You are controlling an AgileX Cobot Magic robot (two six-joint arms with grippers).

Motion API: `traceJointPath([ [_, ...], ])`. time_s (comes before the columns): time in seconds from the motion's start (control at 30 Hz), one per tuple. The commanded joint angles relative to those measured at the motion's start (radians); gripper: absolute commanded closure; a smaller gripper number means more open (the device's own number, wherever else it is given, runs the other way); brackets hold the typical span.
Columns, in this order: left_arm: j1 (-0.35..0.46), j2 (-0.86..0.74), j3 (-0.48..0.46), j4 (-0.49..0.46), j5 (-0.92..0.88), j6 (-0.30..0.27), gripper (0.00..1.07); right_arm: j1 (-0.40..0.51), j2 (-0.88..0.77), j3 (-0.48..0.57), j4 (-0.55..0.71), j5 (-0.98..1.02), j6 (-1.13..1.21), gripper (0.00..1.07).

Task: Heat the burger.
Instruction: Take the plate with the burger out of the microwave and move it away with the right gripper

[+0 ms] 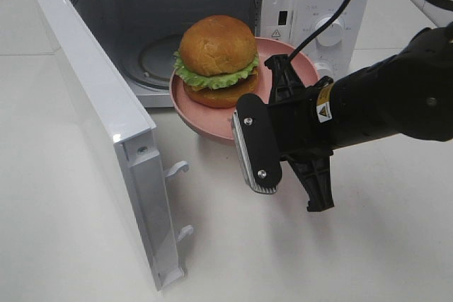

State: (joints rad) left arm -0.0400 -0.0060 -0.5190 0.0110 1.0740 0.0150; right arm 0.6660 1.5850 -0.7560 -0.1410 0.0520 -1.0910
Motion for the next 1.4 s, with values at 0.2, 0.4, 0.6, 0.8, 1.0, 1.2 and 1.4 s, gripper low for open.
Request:
traceJointPath([
  [0.2, 0.004, -0.002, 0.000, 0.001, -0.003, -0.001, 0.09, -0.009, -0.138, 0.074, 0.003, -0.063, 0.009, 1.07],
  [0.4, 0.004, -0.002, 0.000, 0.001, -0.003, -0.001, 0.09, -0.009, -0.260, 0.170, 0.003, -0.038, 0.011, 1.07],
  [0.6, 0.004, -0.002, 0.000, 0.001, -0.003, -0.001, 0.09, -0.009, -0.372, 0.236, 0.003, 0.019, 0.022, 1.07],
  [0.8, 0.004, -0.002, 0.000, 0.001, -0.003, -0.001, 0.09, -0.009, -0.492, 0.293, -0.027, 0.109, 0.080, 1.07],
  [1.0, 0.004, -0.002, 0.000, 0.001, -0.003, -0.001, 0.09, -0.009, -0.577, 0.312, -0.105, 0.188, 0.169, 1.07],
  [1.2, 0.004, -0.002, 0.000, 0.001, -0.003, -0.001, 0.09, -0.009, -0.676, 0.312, -0.213, 0.278, 0.311, 1.07],
  [1.4, 0.004, -0.002, 0.000, 0.001, -0.003, -0.001, 0.09, -0.009, -0.748, 0.312, -0.267, 0.399, 0.423, 1.07],
])
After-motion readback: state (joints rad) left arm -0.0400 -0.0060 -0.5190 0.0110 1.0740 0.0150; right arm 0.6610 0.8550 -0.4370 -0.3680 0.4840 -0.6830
